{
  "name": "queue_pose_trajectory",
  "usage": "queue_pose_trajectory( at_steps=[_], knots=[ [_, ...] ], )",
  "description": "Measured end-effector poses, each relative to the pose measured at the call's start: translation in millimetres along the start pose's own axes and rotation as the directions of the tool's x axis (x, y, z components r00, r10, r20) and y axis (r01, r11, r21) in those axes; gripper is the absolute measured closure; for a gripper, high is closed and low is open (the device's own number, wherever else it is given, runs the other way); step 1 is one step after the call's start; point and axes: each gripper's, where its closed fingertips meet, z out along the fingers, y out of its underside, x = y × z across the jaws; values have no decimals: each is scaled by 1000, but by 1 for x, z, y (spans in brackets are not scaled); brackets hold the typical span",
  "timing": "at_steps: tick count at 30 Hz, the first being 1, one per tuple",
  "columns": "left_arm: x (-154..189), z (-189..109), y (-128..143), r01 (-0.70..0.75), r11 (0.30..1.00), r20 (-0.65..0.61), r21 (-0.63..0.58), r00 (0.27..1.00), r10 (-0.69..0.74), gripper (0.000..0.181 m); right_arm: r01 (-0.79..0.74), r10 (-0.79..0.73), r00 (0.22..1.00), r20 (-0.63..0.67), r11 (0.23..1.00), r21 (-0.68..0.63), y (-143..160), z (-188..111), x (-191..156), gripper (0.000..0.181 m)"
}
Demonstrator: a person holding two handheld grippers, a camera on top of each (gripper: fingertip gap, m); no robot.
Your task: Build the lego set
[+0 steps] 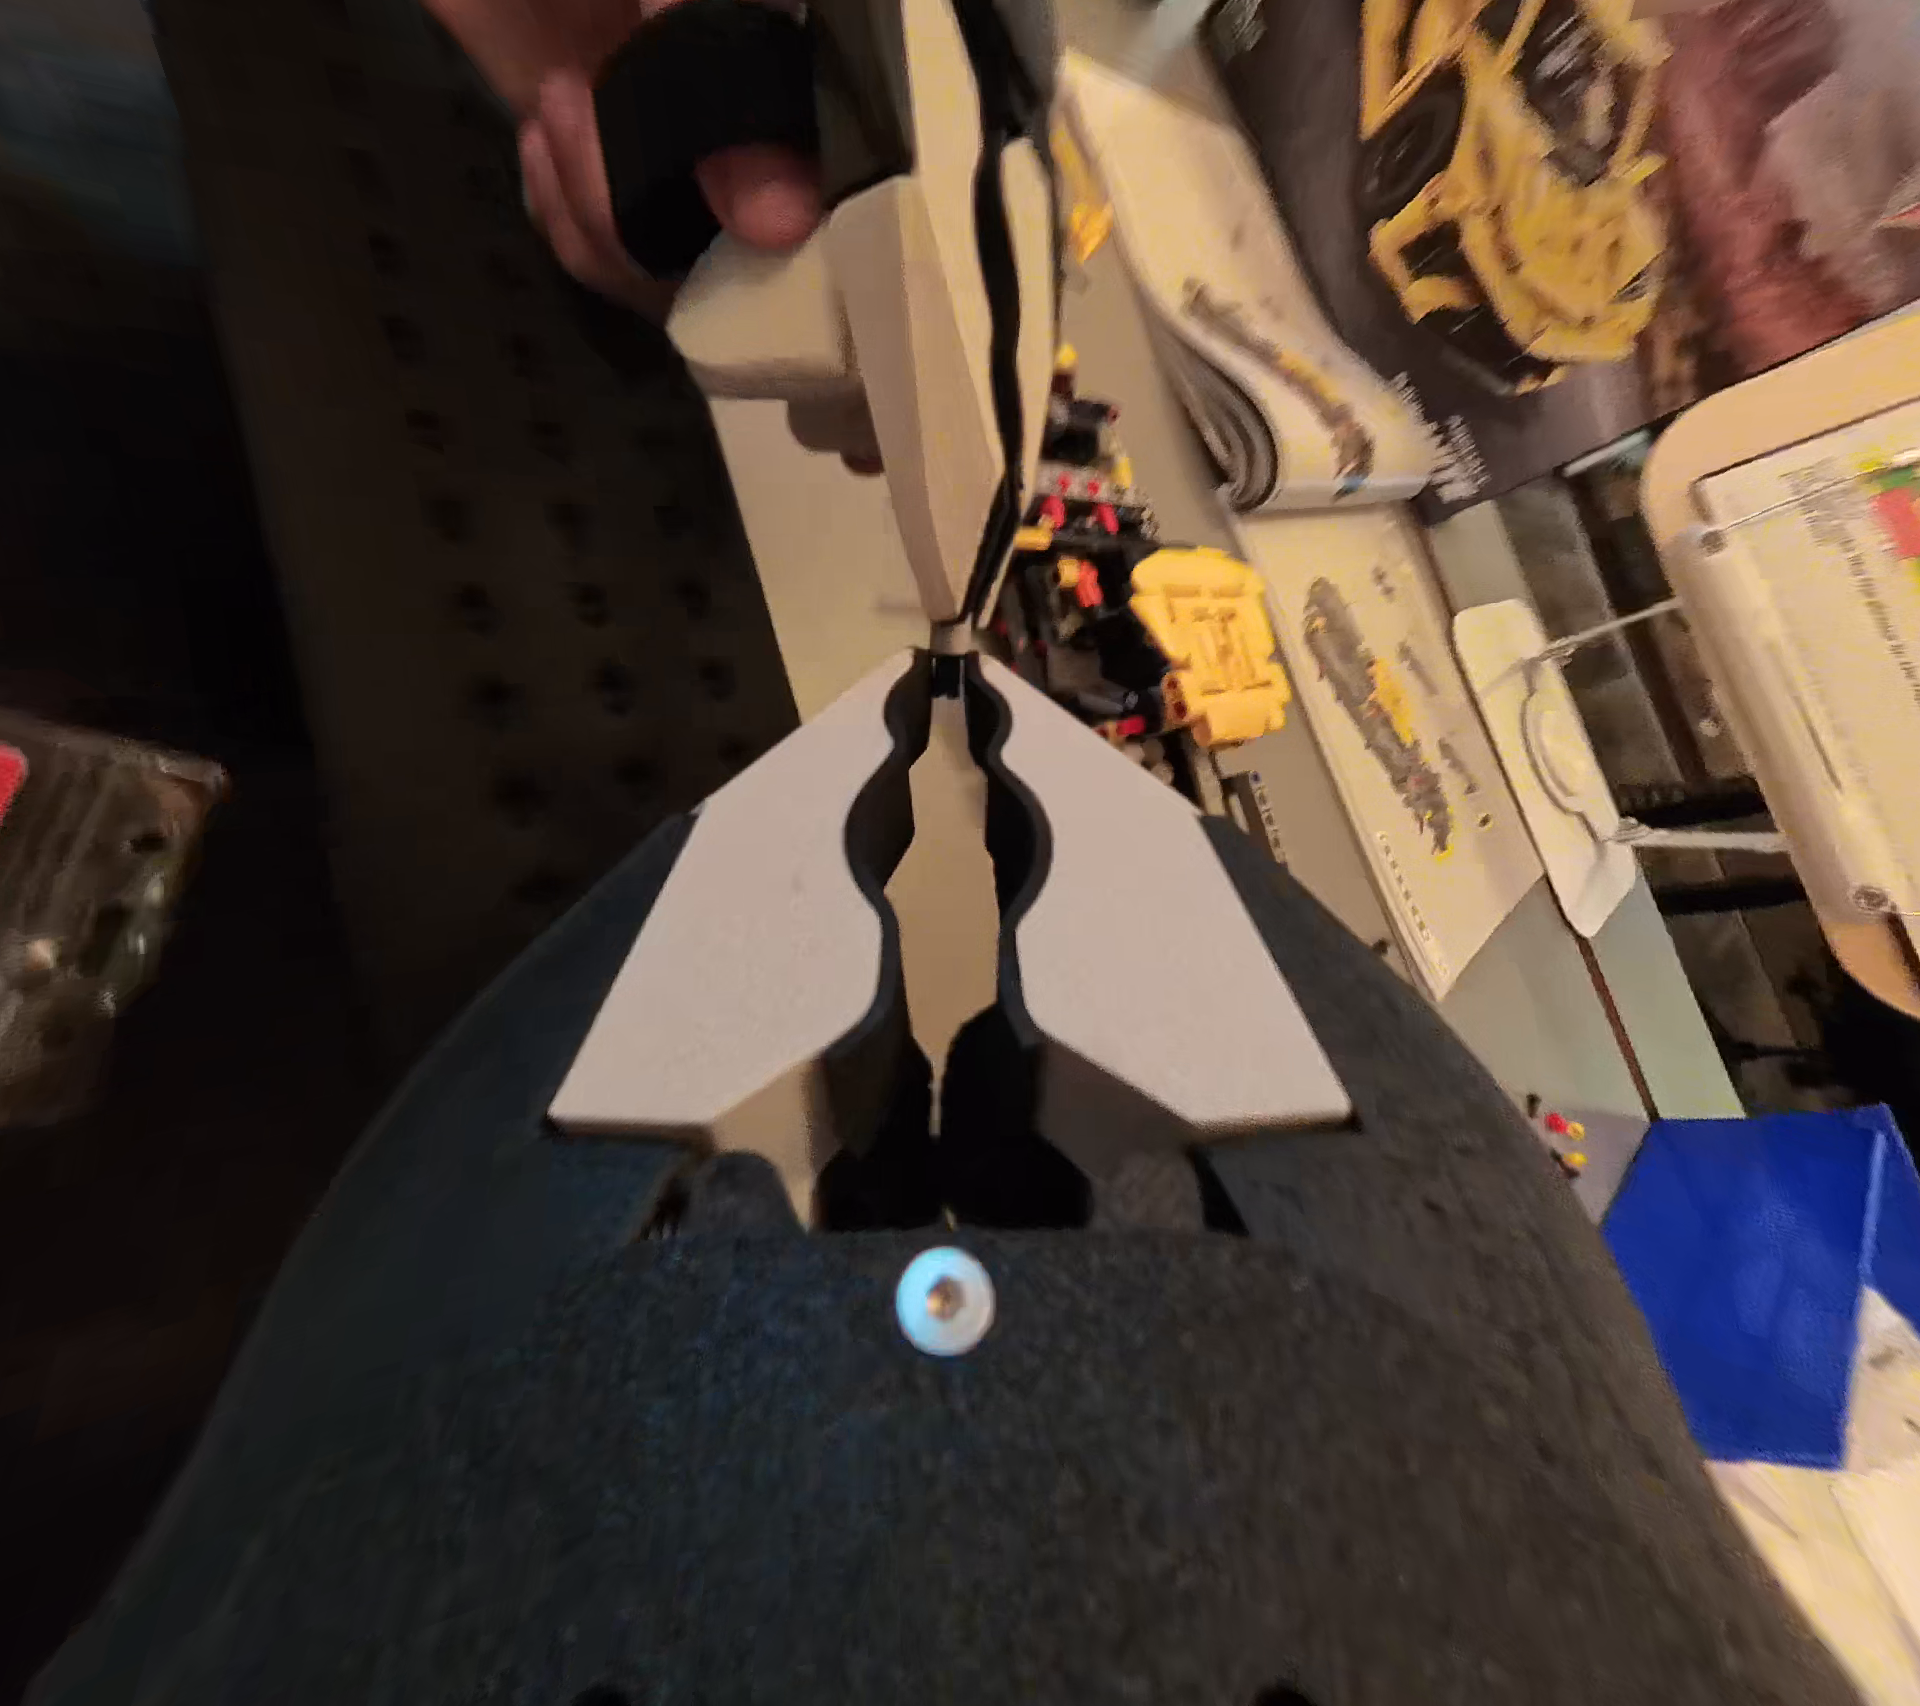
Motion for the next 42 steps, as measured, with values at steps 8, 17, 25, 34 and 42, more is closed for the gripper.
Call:
queue_pose_trajectory(
  at_steps=[8, 17, 25, 34, 42],
  knots=[
    [36, -11, -27, 170, 961, -274, 219, 956, -107, 175, -414, 343, 905, 253, 848, 331, -39, -29, 4, 177],
    [45, -12, -31, 199, 951, -332, 238, 936, -113, 176, -441, 346, 891, 294, 812, 382, -46, -39, 5, 176],
    [38, -10, -26, 187, 963, -297, 197, 947, -123, 175, -415, 330, 902, 277, 838, 354, -40, -35, 3, 177],
    [32, 1, -10, 131, 988, -230, 85, 967, -108, 174, -360, 285, 915, 284, 896, 259, -28, -27, -1, 177],
    [24, 3, -12, 170, 980, -227, 104, 963, -143, 174, -361, 290, 913, 287, 901, 240, -21, -25, 0, 177]
  ],
)
